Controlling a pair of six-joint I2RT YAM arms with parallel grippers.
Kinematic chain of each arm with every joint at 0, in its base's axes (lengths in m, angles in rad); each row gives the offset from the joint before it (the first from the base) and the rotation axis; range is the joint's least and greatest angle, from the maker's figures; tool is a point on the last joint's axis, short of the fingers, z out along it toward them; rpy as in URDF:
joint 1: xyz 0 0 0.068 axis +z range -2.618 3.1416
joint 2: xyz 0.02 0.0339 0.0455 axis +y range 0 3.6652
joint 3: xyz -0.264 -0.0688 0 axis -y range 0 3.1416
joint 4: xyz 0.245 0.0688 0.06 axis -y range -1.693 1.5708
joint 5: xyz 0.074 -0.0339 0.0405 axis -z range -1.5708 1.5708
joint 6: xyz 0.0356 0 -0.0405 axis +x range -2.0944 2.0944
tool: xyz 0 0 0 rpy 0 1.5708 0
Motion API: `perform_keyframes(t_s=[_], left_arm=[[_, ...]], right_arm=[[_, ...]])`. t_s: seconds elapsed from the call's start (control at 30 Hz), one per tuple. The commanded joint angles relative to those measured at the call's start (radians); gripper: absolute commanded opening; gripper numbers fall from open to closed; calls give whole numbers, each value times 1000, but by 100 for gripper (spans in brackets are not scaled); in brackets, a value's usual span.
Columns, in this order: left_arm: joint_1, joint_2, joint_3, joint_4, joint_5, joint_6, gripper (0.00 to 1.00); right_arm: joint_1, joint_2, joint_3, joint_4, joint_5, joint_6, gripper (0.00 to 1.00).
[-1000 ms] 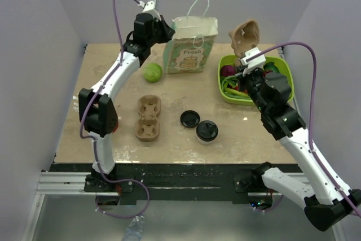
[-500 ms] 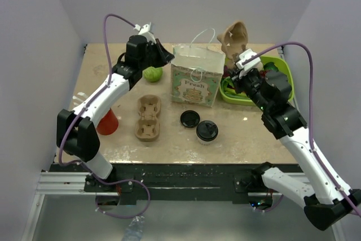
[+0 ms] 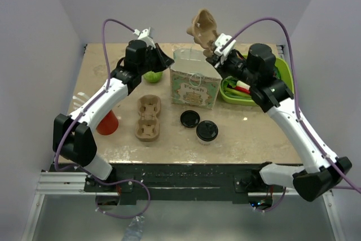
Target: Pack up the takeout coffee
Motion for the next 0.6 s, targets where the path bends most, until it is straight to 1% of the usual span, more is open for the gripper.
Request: perform_keyframes(t_s=[0.0,0.07,0.17,0.3,0.37,0.43,0.57], left_arm=[[-2,-37,-1,20,-18,-5,0],[-2,-41,0,14,-23,1,0],[-2,-42,4,5,-32,7,0],[-2,-44,4,2,-40,8,0],[-2,-45,4,-6,-43,10,0],[-2,-51,4,-9,-46,13,0],[-2,-56,11,-24,-95,28,0]], right_arm=[[23,80,66,-40,-56,-30,5],[29,104,76,-64,-50,-73,5],[31,153,83,-81,-7,-89,5],[31,212,131,-201,19,-95,3],[29,226,126,-219,45,-86,3],[31,235,125,-236,108,-66,3],[32,278,160,-342,108,-98,2]])
